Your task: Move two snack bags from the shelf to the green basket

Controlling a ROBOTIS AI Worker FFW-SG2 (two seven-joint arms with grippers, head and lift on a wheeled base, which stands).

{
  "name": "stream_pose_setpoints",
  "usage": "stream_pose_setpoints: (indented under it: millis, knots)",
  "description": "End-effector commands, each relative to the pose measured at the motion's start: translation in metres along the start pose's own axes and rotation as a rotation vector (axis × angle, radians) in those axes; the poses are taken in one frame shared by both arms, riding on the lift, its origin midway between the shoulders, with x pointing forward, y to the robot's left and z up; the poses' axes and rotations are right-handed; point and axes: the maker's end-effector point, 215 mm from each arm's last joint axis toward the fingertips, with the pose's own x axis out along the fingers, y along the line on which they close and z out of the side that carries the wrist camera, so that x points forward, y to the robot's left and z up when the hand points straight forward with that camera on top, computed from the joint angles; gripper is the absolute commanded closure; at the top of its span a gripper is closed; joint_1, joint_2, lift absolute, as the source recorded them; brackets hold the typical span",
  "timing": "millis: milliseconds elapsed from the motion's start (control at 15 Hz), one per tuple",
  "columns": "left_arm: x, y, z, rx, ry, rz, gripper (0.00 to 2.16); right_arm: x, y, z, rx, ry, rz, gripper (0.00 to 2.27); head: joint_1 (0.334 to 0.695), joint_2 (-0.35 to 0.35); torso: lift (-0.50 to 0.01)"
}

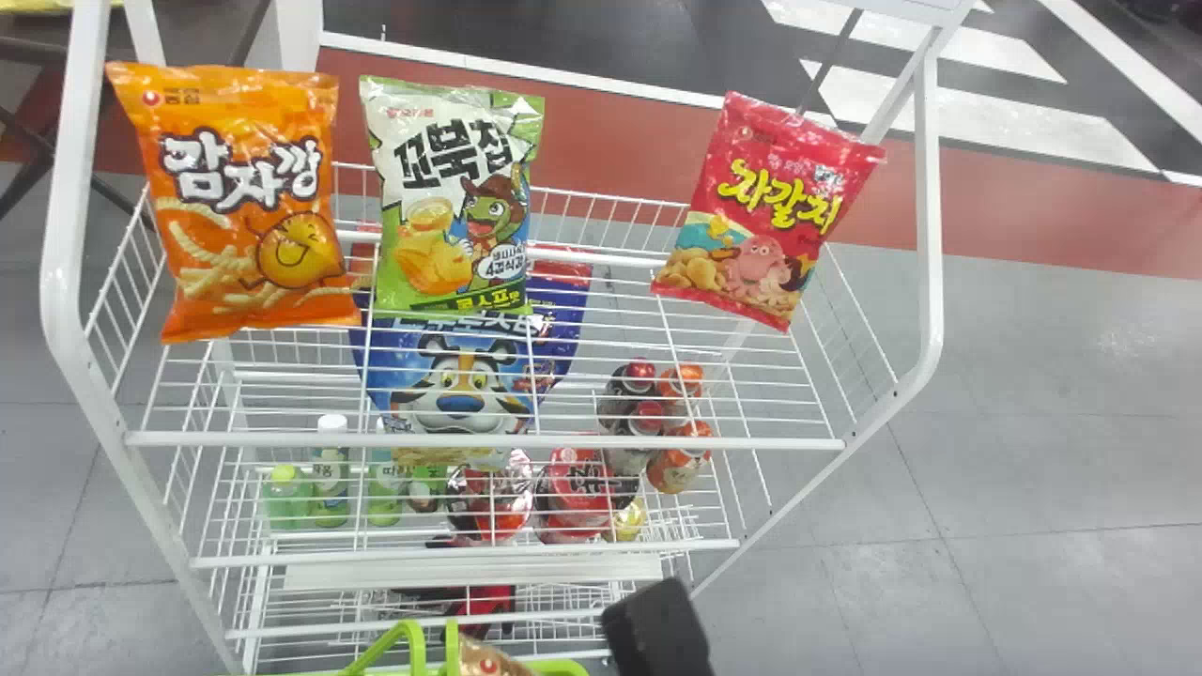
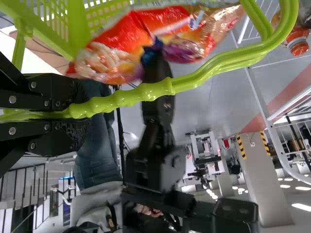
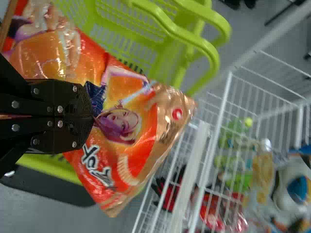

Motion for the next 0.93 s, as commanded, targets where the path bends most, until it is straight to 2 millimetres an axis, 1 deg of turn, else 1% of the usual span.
stream_pose_setpoints:
  millis: [0, 67, 267, 400, 467, 533, 600, 667, 733, 867]
  knots:
    - [-0.001, -0.001, 0.000, 0.002, 0.000, 0.002, 2.13, 0.012, 0.019, -0.015, -0.029, 0.048, 0.028, 2.25, 0.695, -0.350, -0.017]
    - [0.000, -0.001, 0.000, 0.003, 0.000, 0.001, 2.13, 0.017, 0.022, -0.019, -0.033, 0.064, 0.036, 2.25, 0.695, -0.350, -0.017]
    - [-0.001, -0.001, 0.000, 0.002, -0.001, 0.002, 2.13, 0.038, 0.019, -0.034, -0.032, 0.117, 0.041, 2.25, 0.695, -0.350, -0.017]
    - [-0.001, -0.001, 0.000, 0.002, -0.001, 0.002, 2.13, 0.052, 0.013, -0.024, -0.031, 0.085, 0.032, 2.24, 0.695, -0.350, -0.017]
    - [-0.001, -0.001, 0.000, 0.002, -0.001, 0.002, 2.13, 0.055, 0.008, -0.022, -0.030, 0.081, 0.020, 2.12, 0.695, -0.350, -0.017]
    - [-0.001, -0.001, 0.000, 0.002, -0.001, 0.002, 2.13, 0.057, 0.002, -0.021, -0.033, 0.080, 0.003, 1.42, 0.695, -0.350, -0.017]
    - [-0.001, -0.001, 0.000, 0.001, -0.001, 0.002, 2.13, 0.056, -0.003, -0.021, -0.034, 0.080, -0.012, 0.41, 0.695, -0.350, -0.017]
    - [-0.001, 0.000, 0.000, 0.000, -0.002, 0.003, 2.13, 0.051, -0.005, -0.021, -0.040, 0.081, -0.025, 0.00, 0.695, -0.350, -0.017]
    - [-0.001, 0.000, 0.000, 0.000, -0.003, 0.004, 2.13, 0.044, -0.006, -0.016, -0.049, 0.070, -0.032, 0.00, 0.695, -0.350, -0.017]
    - [-0.001, 0.000, 0.000, 0.000, -0.003, 0.006, 2.13, 0.031, -0.006, -0.016, -0.066, 0.075, -0.052, 0.05, 0.695, -0.350, -0.017]
